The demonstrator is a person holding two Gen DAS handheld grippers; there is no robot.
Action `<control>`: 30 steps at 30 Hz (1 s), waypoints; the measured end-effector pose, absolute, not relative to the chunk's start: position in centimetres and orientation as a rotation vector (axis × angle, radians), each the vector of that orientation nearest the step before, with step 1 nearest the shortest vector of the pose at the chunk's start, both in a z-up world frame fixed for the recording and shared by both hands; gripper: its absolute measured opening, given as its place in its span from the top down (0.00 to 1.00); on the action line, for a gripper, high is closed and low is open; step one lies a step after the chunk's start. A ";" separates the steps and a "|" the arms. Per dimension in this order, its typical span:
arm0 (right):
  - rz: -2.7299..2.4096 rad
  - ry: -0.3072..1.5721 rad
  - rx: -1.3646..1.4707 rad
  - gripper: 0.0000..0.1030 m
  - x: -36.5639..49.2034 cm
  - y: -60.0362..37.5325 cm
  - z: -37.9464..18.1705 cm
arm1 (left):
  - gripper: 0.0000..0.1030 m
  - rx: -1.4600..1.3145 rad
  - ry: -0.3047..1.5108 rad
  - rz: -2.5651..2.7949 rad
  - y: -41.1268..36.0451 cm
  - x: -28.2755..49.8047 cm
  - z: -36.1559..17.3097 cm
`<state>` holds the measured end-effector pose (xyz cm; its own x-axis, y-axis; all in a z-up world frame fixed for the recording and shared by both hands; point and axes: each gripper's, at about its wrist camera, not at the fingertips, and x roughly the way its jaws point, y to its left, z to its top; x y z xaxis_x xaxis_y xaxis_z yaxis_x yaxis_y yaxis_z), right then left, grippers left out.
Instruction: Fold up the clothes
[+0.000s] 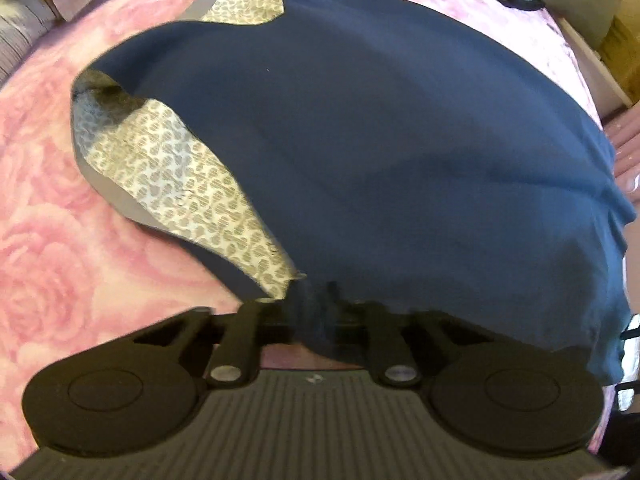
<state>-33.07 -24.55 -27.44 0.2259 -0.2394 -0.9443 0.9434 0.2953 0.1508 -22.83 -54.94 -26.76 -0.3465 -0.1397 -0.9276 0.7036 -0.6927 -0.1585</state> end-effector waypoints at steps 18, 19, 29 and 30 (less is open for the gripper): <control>-1.209 0.160 1.563 0.95 -40.7 -21.7 -30.0 | 0.99 1.285 0.758 -2.138 -54.6 -21.3 -24.8; -1.209 0.142 1.578 0.98 -40.8 -21.6 -30.0 | 1.00 1.278 0.762 -2.142 -54.7 -21.2 -24.7; -1.013 0.203 1.611 1.00 -37.2 -22.0 -27.8 | 1.00 1.358 0.649 -2.092 -53.4 -17.0 -22.6; -1.009 0.210 1.632 1.00 -37.0 -22.0 -28.5 | 1.00 1.384 0.636 -2.076 -53.2 -16.6 -23.2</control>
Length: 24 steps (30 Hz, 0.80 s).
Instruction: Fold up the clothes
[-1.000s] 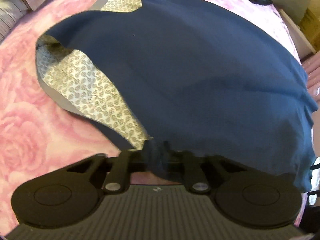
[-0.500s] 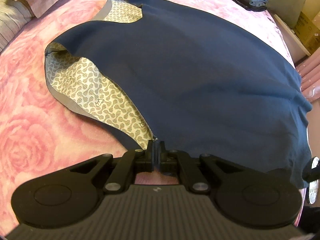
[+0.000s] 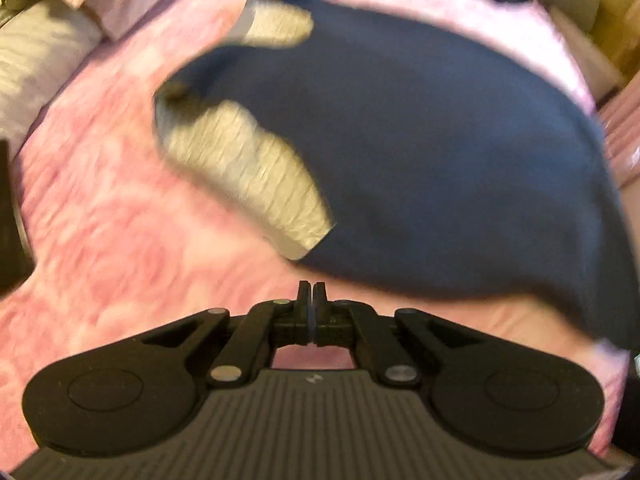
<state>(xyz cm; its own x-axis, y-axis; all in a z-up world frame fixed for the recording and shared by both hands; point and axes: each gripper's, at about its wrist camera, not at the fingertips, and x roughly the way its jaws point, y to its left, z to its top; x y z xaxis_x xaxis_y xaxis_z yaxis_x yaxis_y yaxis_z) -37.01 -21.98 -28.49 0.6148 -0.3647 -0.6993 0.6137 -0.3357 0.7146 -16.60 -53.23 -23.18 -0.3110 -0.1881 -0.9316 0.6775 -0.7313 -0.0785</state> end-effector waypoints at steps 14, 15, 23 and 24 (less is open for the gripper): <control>-0.981 0.300 1.633 1.00 -37.1 -21.2 -29.5 | 0.55 1.178 0.834 -2.173 -55.8 -17.7 -24.3; -0.983 0.299 1.635 1.00 -37.1 -21.1 -29.6 | 0.55 1.191 0.836 -2.175 -56.4 -18.5 -24.9; -1.009 0.260 1.681 1.00 -37.4 -20.6 -30.4 | 1.00 1.386 0.913 -2.230 -57.3 -20.4 -26.5; -0.997 0.270 1.686 1.00 -37.2 -20.6 -30.4 | 1.00 1.354 0.906 -2.252 -57.3 -19.6 -25.3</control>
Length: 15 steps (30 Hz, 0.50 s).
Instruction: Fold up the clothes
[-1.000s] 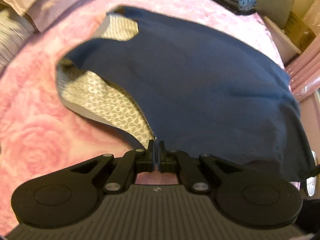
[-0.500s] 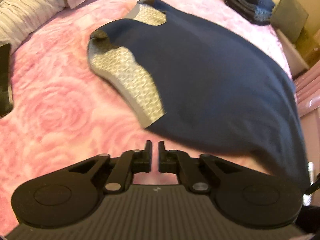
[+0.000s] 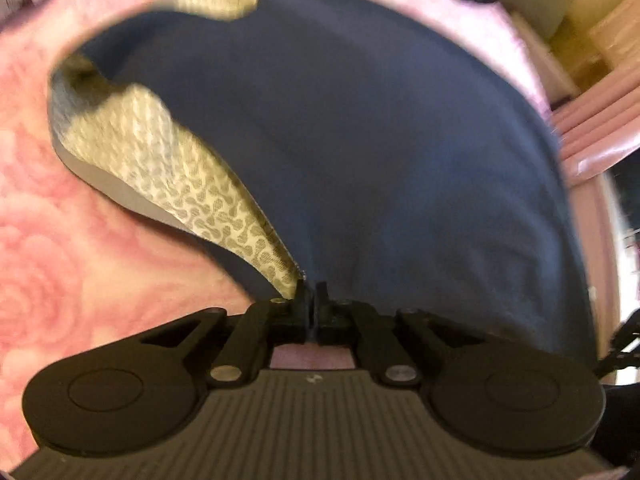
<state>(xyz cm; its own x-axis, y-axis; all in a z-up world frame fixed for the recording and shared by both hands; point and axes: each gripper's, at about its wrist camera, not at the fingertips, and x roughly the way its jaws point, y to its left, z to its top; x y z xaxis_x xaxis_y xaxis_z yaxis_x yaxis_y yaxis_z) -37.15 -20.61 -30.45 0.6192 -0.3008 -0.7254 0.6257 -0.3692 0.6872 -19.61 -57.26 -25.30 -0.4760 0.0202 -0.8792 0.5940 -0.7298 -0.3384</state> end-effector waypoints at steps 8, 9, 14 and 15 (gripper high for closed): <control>-0.897 0.351 1.721 1.00 -35.1 -21.0 -31.2 | 1.00 1.351 0.839 -2.204 -56.0 -14.9 -24.4; -0.884 0.361 1.725 1.00 -34.8 -21.1 -31.3 | 1.00 1.385 0.831 -2.184 -55.7 -14.9 -25.5; -0.841 0.404 1.742 1.00 -34.0 -21.3 -31.6 | 0.99 1.385 0.804 -2.137 -54.8 -15.3 -27.3; -0.856 0.405 1.741 1.00 -34.3 -21.3 -31.5 | 0.99 1.385 0.806 -2.128 -54.7 -15.3 -27.3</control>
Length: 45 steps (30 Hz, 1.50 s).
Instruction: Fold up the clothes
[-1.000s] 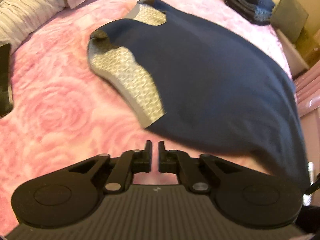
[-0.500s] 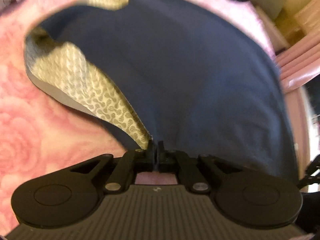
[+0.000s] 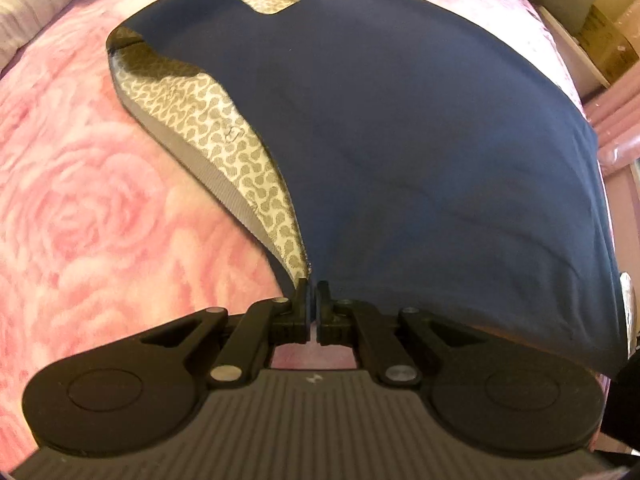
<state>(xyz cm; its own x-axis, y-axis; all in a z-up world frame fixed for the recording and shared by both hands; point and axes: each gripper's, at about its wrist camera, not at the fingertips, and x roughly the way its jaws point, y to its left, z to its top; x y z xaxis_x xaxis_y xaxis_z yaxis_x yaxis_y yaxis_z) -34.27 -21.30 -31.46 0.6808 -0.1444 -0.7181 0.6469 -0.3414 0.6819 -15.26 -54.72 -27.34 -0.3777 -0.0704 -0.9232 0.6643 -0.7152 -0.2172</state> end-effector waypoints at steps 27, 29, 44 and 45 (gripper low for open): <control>-1.266 0.436 1.327 0.26 -57.5 -33.8 -24.3 | 0.66 1.222 0.764 -1.987 -58.4 -28.0 -22.0; -1.223 0.516 1.291 0.26 -59.2 -35.8 -25.4 | 0.63 1.240 0.722 -1.984 -60.4 -30.4 -22.6; -1.145 0.652 1.252 0.26 -62.3 -38.3 -28.2 | 0.98 1.573 0.703 -1.986 -74.0 -35.3 -29.2; -1.154 0.657 1.253 0.26 -62.1 -38.6 -28.1 | 1.00 1.577 0.702 -1.976 -73.9 -34.4 -28.9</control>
<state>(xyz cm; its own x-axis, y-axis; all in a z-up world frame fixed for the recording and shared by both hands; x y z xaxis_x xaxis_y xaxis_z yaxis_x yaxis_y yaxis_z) -62.09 -38.59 -28.10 0.3378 -0.3018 -0.8915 0.9209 -0.0899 0.3794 -34.39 -73.91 -28.85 -0.1938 -0.0724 -0.9784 0.6734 -0.7350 -0.0790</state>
